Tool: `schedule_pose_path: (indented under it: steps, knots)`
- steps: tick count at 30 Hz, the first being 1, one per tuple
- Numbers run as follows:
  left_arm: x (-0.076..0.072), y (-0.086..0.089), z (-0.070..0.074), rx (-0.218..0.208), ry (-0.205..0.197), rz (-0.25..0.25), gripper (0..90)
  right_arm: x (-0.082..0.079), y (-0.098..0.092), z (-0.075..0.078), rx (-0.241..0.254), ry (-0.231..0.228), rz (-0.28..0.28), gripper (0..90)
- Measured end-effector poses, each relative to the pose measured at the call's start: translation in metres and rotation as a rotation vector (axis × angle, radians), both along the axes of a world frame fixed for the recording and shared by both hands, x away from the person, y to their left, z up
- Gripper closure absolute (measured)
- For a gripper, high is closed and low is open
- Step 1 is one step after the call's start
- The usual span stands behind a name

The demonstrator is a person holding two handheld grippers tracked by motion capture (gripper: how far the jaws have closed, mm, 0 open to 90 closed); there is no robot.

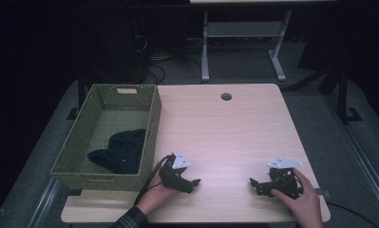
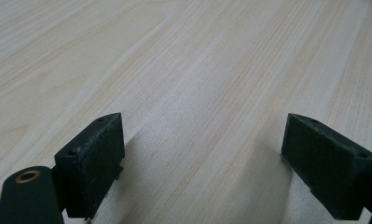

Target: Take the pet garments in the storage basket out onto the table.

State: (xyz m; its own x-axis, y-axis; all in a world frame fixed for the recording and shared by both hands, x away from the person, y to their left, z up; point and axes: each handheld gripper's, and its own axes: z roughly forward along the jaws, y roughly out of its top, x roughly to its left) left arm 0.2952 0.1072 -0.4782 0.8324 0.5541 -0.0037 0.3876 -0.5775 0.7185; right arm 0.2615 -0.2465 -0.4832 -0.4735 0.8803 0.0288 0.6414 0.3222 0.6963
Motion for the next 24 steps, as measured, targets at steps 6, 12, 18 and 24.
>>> schedule_pose_path:
  steps: [6, 12, 18, 24]
  knots:
    - [0.0005, -0.0001, 0.0001, 0.001, 0.0, -0.004, 12.6, 0.0, 0.0, 0.0, 0.0, 0.0, 0.0, 0.0]
    - [0.0011, -0.0001, 0.0005, 0.004, 0.003, -0.006, 12.8, 0.0, -0.0001, 0.0, 0.0, 0.001, 0.0, 0.0]
    - [0.0028, -0.0012, 0.0023, 0.017, 0.013, 0.008, 13.2, 0.0001, -0.0003, 0.0, -0.002, 0.0, 0.003, 0.0]
    - [0.0046, 0.0005, 0.0034, 0.006, 0.033, 0.022, 13.2, 0.0001, -0.0002, 0.0, -0.002, 0.001, 0.002, 0.0]
